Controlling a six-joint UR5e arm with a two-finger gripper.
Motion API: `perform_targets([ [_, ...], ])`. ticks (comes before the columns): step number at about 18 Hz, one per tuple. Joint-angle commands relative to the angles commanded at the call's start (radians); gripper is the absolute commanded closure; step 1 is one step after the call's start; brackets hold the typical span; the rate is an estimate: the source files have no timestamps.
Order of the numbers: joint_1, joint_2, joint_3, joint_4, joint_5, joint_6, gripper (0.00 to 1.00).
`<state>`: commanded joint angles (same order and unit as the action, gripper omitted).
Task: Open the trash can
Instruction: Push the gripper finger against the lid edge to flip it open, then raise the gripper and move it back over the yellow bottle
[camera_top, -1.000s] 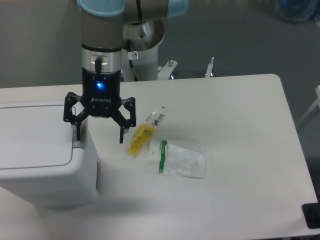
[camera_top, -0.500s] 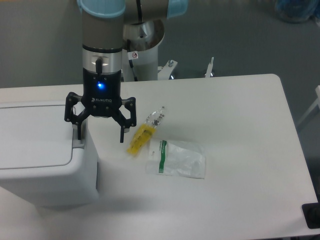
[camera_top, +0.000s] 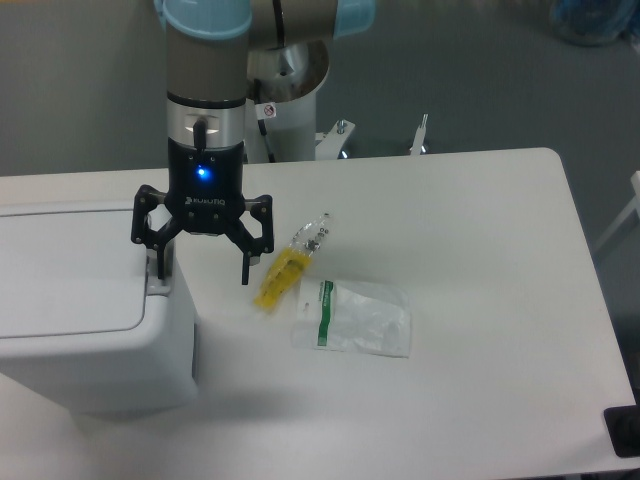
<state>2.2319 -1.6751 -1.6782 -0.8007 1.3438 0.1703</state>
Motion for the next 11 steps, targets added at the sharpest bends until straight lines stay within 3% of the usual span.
perform_targets([
  [6, 0.014, 0.003, 0.003, -0.002, -0.002, -0.002, 0.00],
  [11, 0.044, 0.070, 0.067, -0.003, -0.003, -0.005, 0.00],
])
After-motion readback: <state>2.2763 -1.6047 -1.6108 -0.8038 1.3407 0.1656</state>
